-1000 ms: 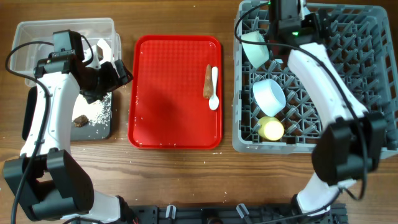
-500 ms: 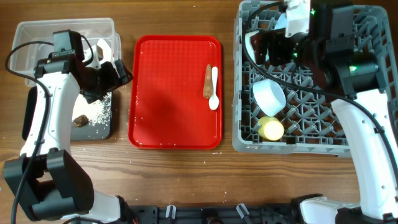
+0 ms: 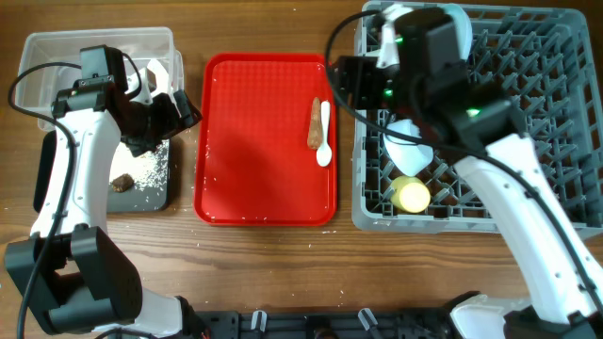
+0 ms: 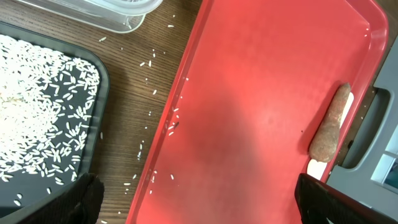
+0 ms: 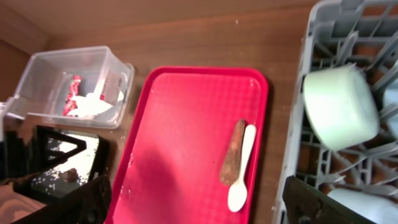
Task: Sort waste into correct bins and load items into the dishwasher rack
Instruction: 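Lift the white plate and stand it upright in the dish rack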
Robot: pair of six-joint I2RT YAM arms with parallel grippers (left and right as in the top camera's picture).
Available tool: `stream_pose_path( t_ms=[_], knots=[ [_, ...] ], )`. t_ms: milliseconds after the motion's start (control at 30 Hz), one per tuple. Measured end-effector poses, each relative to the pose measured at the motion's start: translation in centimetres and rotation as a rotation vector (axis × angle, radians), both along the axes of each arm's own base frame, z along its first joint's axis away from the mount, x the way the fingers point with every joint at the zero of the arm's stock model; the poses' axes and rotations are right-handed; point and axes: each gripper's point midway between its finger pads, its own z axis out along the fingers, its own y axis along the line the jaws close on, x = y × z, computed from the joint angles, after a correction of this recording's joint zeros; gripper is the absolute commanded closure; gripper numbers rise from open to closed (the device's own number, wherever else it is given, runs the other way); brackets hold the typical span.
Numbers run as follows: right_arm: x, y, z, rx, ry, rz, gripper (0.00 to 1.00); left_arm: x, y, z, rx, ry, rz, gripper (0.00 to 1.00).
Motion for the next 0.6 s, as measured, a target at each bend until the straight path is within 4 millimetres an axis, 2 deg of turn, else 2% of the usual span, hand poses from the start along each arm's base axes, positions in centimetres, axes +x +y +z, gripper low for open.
stream_pose_path(
  t_ms=[133, 267, 600],
  knots=[
    [0.7, 2.3, -4.1, -0.043, 0.09, -0.007, 0.13, 0.0, 0.0, 0.0, 0.0, 0.0, 0.0, 0.0],
    [1.2, 3.1, -7.0, -0.071, 0.151, -0.015, 0.13, 0.0, 0.0, 0.0, 0.0, 0.0, 0.0, 0.0],
    [1.5, 3.7, -8.4, -0.081, 0.175, -0.018, 0.13, 0.0, 0.0, 0.0, 0.0, 0.0, 0.0, 0.0]
  ],
)
